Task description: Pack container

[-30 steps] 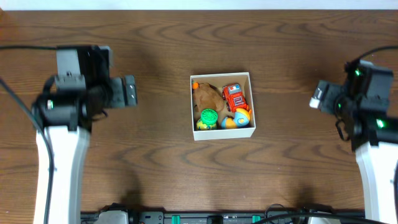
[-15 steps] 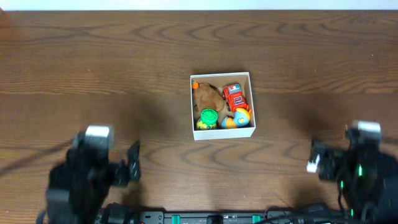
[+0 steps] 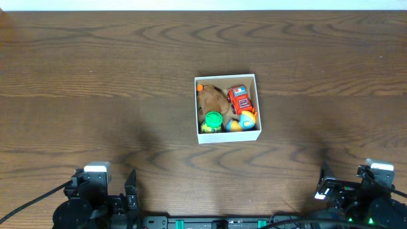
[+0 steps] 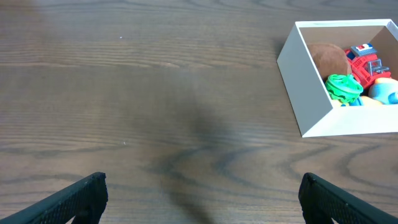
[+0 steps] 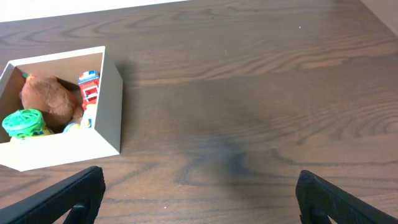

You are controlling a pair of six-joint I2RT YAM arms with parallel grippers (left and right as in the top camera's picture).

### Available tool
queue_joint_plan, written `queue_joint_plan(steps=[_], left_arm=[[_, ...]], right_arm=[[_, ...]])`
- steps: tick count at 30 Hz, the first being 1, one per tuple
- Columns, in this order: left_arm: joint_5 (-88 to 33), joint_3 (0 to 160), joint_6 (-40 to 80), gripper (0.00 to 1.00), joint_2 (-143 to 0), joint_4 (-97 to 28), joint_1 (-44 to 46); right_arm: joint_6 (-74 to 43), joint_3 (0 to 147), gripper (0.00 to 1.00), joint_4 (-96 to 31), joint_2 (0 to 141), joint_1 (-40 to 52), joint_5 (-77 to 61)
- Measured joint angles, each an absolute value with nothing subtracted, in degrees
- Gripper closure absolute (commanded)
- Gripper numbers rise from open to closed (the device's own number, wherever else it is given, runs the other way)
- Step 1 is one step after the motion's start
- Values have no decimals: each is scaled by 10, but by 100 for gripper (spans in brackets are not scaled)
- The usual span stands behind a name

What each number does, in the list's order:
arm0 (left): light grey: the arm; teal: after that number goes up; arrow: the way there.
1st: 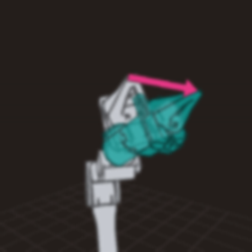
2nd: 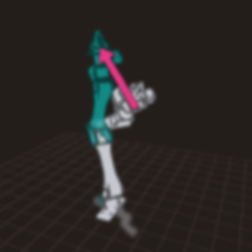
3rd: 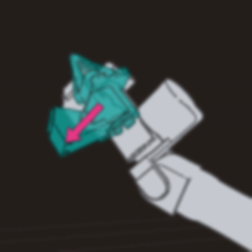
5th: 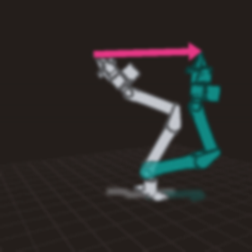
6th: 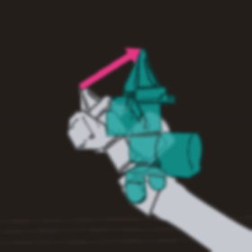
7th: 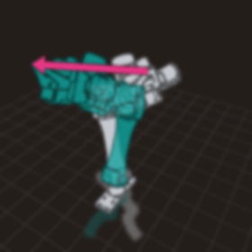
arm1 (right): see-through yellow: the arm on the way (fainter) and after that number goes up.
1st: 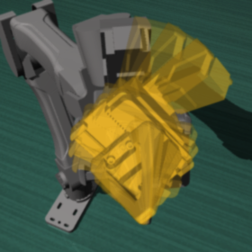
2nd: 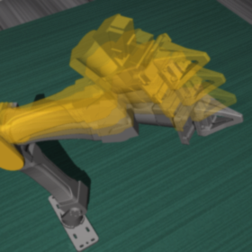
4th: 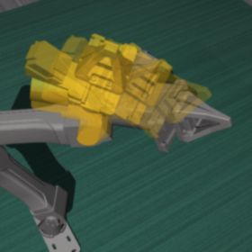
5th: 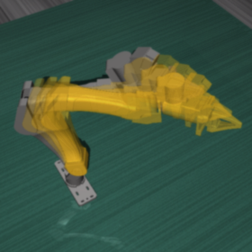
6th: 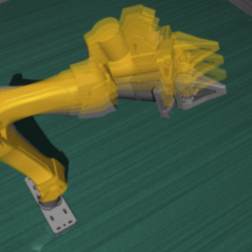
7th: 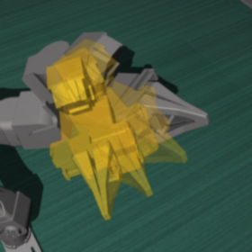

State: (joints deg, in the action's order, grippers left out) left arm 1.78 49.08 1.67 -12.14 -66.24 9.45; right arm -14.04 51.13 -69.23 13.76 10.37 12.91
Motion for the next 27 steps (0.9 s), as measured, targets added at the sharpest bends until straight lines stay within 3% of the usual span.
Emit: queue_joint_plan(steps=[20, 27], left_arm=[[19, 491, 17, 2, -121, -662, 95], [19, 490, 17, 2, -121, -662, 95]], right_arm=[[-140, 510, 1, -688, 137, 103, 130], [-106, 394, 1, -539, 69, 83, 95]])
